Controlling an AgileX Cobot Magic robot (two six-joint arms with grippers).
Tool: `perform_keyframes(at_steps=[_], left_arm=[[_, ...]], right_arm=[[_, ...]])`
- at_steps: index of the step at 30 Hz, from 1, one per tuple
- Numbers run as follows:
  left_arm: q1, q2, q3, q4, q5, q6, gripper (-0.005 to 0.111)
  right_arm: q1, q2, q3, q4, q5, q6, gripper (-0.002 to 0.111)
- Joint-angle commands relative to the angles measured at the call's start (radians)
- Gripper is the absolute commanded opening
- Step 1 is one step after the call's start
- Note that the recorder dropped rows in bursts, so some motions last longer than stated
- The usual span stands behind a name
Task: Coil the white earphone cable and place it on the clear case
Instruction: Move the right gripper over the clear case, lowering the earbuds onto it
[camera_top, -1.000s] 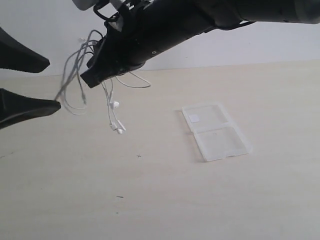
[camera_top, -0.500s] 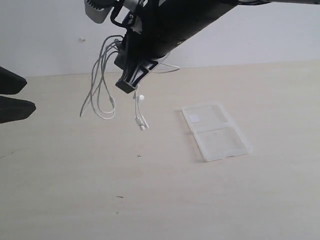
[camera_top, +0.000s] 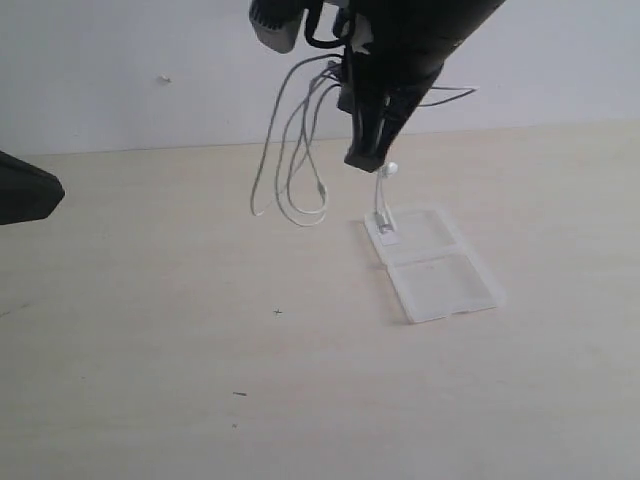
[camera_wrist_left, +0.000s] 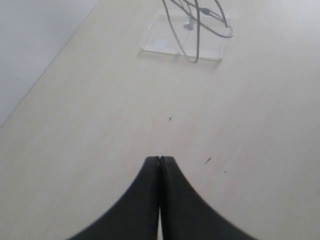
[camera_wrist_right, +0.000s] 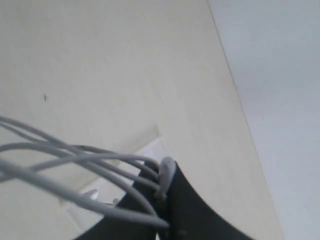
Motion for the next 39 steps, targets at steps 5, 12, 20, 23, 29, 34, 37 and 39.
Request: perform_keyframes(at_steps=[5, 12, 20, 23, 29, 34, 37, 39], left_arm=[[-0.001, -0.004, 0.001, -0.001, 0.01, -0.055, 0.0], [-0.001, -0.004, 0.051, -0.001, -0.008, -0.055, 0.0], [-0.001, -0.004, 0.081, -0.003, -0.072, -0.055, 0.0], [-0.001, -0.004, 0.081, -0.003, -0.084, -0.055, 0.0], [-0.001, -0.004, 0.081, -0.003, -0.09, -0.055, 0.0], [-0.001, -0.004, 0.081, -0.003, -0.09, -0.055, 0.0], [-0.001, -0.004, 0.081, -0.003, -0.096, -0.055, 0.0], [-0.001, -0.004, 0.081, -0.003, -0.1, -0.055, 0.0]], right_arm=[[0.001, -0.006, -0.002, -0.252, 0.127, 0.102, 0.0], [0.001, 0.009, -0.002, -0.29, 0.14, 0.098, 0.0], [0.001, 0.086, -0.002, -0.251, 0.099, 0.192, 0.0], [-0.001, 0.11, -0.002, -0.248, 0.095, 0.234, 0.0], [-0.036, 0.144, -0.002, -0.192, 0.067, 0.309, 0.0], [-0.113, 0.146, -0.002, -0.134, 0.05, 0.343, 0.0], [-0.17, 0.146, -0.002, -0.041, 0.045, 0.314, 0.0], [-0.203, 0.146, -0.002, 0.017, 0.034, 0.291, 0.0]])
